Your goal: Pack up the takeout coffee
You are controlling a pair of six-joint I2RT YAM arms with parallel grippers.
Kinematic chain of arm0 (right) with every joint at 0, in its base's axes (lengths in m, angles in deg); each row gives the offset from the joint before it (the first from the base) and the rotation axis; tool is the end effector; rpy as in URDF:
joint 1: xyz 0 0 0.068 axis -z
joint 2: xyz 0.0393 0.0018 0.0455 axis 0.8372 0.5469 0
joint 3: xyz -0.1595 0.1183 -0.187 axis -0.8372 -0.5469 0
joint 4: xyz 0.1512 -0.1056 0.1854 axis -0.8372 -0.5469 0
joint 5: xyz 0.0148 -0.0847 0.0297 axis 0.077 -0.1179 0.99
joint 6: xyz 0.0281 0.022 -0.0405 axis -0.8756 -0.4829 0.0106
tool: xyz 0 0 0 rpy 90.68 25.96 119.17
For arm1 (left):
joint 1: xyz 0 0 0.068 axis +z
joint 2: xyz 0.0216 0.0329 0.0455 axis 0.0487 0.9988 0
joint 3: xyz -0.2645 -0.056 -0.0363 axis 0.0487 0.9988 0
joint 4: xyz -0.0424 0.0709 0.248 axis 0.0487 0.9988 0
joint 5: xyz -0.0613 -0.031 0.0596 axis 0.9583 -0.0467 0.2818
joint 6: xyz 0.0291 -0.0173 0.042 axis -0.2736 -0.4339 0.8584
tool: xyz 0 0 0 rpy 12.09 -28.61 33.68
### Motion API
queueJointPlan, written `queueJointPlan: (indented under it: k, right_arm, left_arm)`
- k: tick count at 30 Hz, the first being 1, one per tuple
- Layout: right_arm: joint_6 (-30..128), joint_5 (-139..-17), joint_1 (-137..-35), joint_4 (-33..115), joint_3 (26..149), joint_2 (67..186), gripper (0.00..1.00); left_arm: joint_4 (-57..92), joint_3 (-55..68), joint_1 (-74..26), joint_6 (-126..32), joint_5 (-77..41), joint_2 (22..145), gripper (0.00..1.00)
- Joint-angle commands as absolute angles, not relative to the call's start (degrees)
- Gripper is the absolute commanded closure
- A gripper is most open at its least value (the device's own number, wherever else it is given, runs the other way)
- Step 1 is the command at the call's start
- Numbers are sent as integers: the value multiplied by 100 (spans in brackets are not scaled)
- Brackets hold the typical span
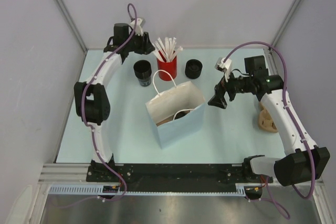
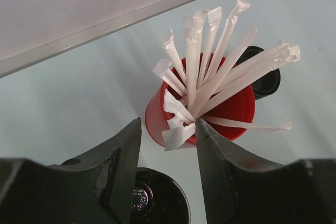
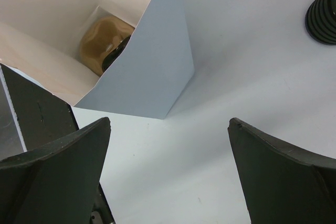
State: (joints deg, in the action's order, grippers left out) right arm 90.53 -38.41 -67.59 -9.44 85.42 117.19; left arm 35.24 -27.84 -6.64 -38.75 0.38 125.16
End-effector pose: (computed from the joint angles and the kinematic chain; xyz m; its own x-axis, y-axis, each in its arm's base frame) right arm 0.2367 0.0715 0.3577 -0.2747 -0.4439 -0.8529 -0.9142 0.3953 0.0887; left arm 0.4783 -0.0959 0.3153 -0.4641 0.0287 -0.8853 0.5228 0.8157 -0.2476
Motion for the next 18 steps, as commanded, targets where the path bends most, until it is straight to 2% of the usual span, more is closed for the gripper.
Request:
queueJointPlan:
  k: [1, 7, 12, 18]
  right_arm:
    - [9138, -3822, -6748, -820, 8506, 11657, 0]
    - [9164, -3813, -6748, -820, 8471, 11639, 0]
    - [9173, -3796, -6748, -803, 8453, 11604, 0]
    - [9173, -3813, -6757, -811, 8444, 11587, 0]
  left_arm:
    - [3382, -2958, -600, -3972, 282, 12507, 53]
    - [3347, -2923, -591, -3990, 291, 12524, 68]
    - [3399, -2905, -591, -4007, 361, 12533, 69]
    - [3461, -2896, -591, -3972, 423, 12542, 80]
